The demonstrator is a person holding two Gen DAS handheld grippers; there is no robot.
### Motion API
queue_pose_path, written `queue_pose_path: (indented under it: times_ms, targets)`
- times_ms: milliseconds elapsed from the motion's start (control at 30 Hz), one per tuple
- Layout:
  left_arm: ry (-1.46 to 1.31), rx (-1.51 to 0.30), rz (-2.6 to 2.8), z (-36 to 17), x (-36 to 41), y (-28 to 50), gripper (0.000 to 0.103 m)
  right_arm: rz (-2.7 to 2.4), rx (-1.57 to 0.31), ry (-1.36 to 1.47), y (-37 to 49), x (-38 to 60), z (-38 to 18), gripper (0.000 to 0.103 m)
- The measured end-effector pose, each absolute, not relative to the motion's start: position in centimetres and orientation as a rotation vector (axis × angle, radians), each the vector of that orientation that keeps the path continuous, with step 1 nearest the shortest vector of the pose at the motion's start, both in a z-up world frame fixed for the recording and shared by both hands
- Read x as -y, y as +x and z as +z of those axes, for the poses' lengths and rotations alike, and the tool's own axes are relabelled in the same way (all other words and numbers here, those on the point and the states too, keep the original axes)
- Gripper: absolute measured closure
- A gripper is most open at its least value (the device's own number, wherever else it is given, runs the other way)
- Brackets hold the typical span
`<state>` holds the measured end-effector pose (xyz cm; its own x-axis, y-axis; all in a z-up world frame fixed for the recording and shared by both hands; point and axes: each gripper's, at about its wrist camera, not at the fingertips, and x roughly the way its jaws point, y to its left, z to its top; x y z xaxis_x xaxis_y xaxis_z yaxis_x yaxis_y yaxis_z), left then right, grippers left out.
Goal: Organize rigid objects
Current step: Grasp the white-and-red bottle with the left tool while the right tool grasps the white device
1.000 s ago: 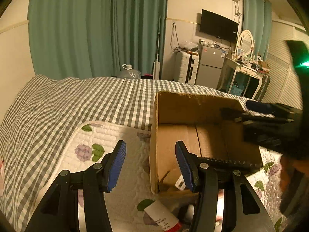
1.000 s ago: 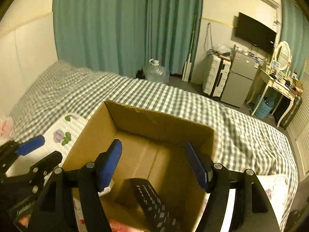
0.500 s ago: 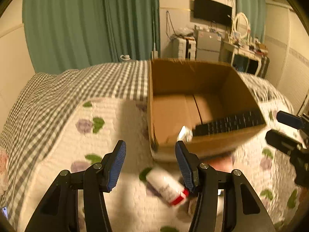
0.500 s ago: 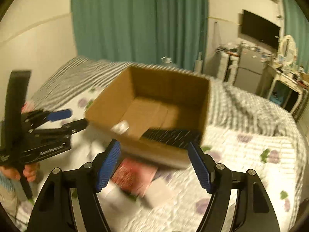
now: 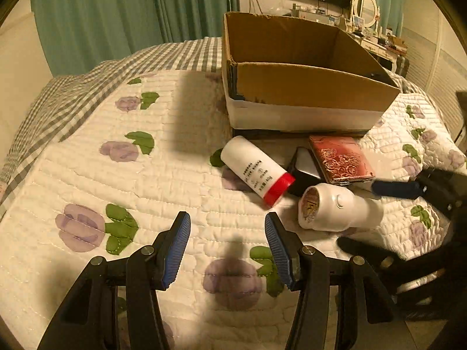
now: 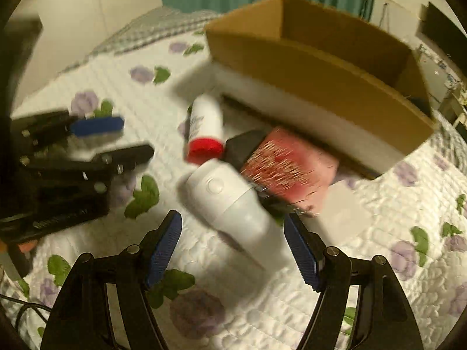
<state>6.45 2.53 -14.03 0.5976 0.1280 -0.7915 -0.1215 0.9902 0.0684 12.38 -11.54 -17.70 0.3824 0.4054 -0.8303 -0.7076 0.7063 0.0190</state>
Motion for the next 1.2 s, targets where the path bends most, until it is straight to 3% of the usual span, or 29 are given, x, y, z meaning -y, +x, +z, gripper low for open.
queue_pose_path:
  times_ms: [233, 433, 733, 1200]
  targets:
    - [0.010, -0.905, 0.150, -13.9, -2.6, 6.3, 0.047, 0.714, -0.960, -0.337, 14.1, 10.5, -19.9, 0.036]
    - [0.000, -0.892, 0.171, -13.6, -3.0, 6.5, 0.047, 0.707, -0.933, -0.315, 12.9, 11.1, -18.2, 0.057]
    - [0.004, -0.886, 0.140, -12.2, -1.8, 7.9, 0.047, 0.585, -0.781, -0.112, 13.3, 16.6, -12.2, 0.057]
    - [-0.102, -0.981, 0.199, -15.8, -1.3, 15.0, 0.047, 0.492, -0.795, -0.080, 15.2, 19.1, -12.5, 0.057]
